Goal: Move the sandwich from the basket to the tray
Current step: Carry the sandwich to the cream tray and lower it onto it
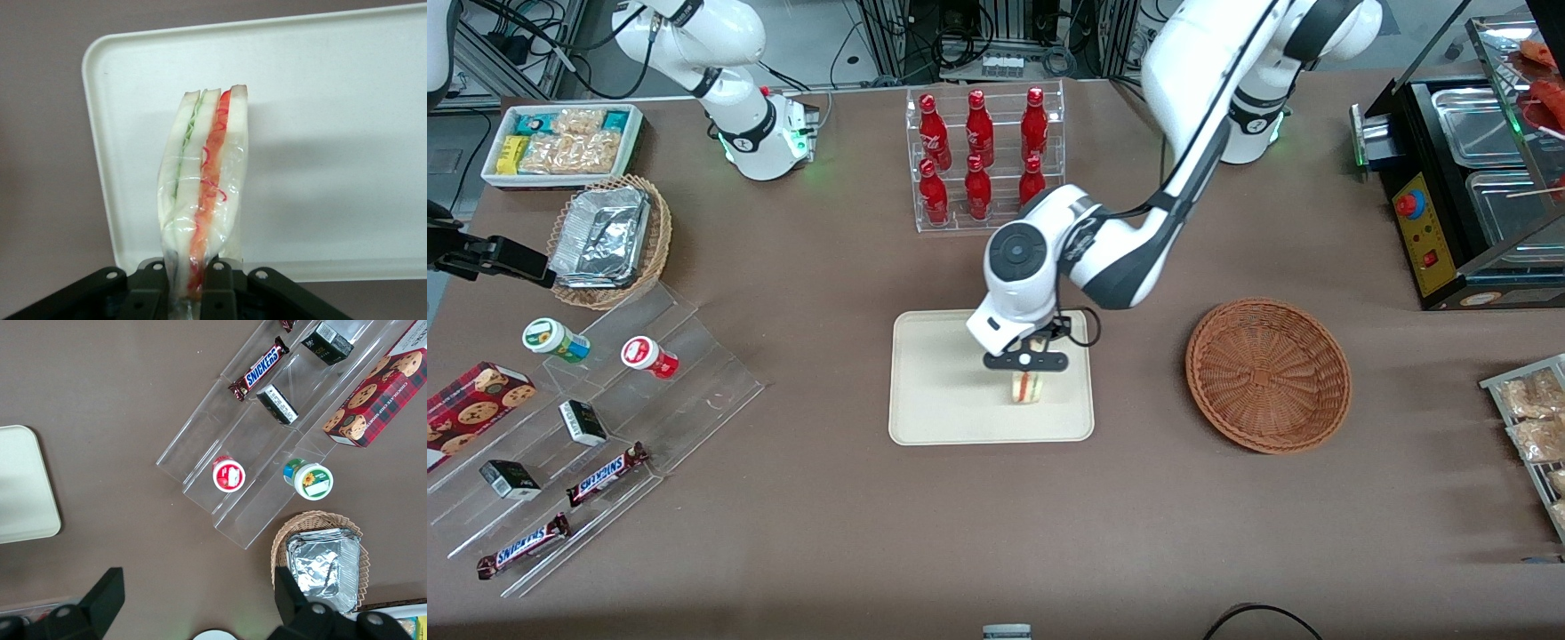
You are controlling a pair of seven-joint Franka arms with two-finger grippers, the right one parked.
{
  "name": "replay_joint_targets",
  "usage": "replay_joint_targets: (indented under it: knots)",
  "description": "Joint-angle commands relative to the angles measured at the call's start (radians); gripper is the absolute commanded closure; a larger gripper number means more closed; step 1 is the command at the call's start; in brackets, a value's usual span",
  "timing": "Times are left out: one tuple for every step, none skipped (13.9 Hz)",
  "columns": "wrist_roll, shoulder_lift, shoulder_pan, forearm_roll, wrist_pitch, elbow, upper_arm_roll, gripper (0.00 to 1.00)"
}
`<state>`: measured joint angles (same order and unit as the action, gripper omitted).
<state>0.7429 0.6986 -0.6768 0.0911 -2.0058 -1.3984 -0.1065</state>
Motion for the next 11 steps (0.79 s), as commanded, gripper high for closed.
replay_joint_targets:
  knots:
    - [0.053,0.091,-0.024,0.062,0.022,0.11,0.014,1.0]
    - [0.065,0.11,-0.026,0.073,0.021,0.124,0.014,1.0]
    - [0.069,0.126,-0.027,0.082,0.021,0.137,0.014,1.0]
    - [0.072,0.133,-0.027,0.084,0.018,0.141,0.014,1.0]
    - [0.078,0.137,-0.027,0.09,0.016,0.141,0.014,1.0]
    - [0.084,0.14,-0.027,0.102,0.015,0.141,0.014,1.0]
    - [0.084,0.144,-0.027,0.104,0.012,0.141,0.014,1.0]
    - [0.085,0.144,-0.027,0.104,-0.002,0.141,0.013,0.91]
    - [0.082,0.142,-0.027,0.104,-0.005,0.141,0.013,0.23]
    - [0.087,0.14,-0.029,0.105,-0.004,0.141,0.014,0.0]
    - [0.099,0.137,-0.03,0.104,-0.004,0.141,0.014,0.0]
